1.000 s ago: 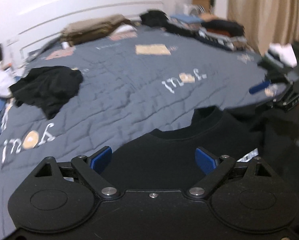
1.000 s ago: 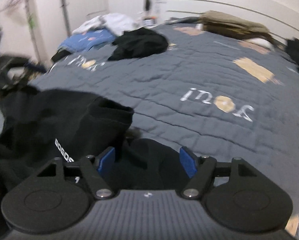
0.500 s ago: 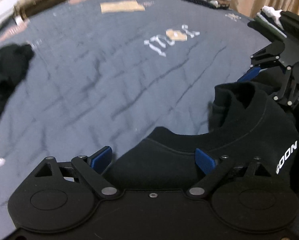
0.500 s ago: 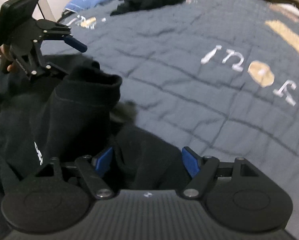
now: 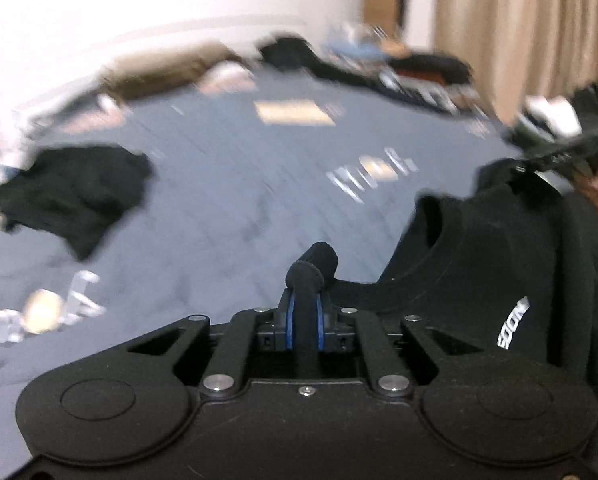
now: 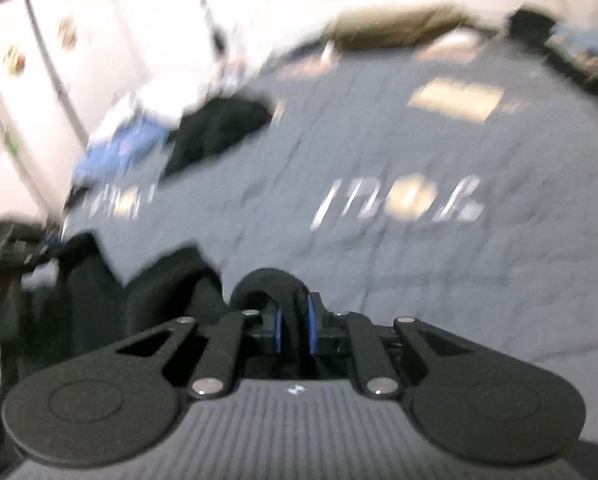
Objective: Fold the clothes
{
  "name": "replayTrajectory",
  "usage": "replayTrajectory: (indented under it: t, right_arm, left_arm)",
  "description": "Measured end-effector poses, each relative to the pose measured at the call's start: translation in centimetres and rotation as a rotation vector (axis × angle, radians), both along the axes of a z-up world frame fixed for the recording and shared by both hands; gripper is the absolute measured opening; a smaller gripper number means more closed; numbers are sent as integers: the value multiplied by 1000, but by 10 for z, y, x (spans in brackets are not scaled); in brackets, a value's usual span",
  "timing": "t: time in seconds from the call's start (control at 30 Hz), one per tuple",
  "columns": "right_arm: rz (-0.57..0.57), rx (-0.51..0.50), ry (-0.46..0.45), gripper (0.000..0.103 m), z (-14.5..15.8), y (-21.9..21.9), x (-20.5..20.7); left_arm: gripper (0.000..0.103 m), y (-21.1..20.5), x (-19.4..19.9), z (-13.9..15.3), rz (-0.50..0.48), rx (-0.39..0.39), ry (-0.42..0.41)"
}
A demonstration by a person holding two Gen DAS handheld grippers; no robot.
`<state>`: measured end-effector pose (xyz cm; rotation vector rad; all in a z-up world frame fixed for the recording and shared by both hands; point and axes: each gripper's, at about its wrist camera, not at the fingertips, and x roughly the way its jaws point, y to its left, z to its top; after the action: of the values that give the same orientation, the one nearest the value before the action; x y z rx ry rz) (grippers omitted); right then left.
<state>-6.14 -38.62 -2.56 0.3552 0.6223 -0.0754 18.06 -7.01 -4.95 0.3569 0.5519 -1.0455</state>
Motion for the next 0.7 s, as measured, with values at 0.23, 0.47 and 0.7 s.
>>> replayTrajectory:
  t: [0.23, 0.47, 0.7]
  right_arm:
    - [-92, -60, -117, 12, 47, -18, 20]
    - [-253, -131, -264, 12, 101, -64, 68]
    - [-339, -242, -236, 16, 105, -107, 145]
  left_arm:
    - [10, -31, 22, 48, 133, -39, -167]
    - [10, -88, 74, 105, 252, -135, -296]
    - [19, -154, 121, 108, 337, -121, -274]
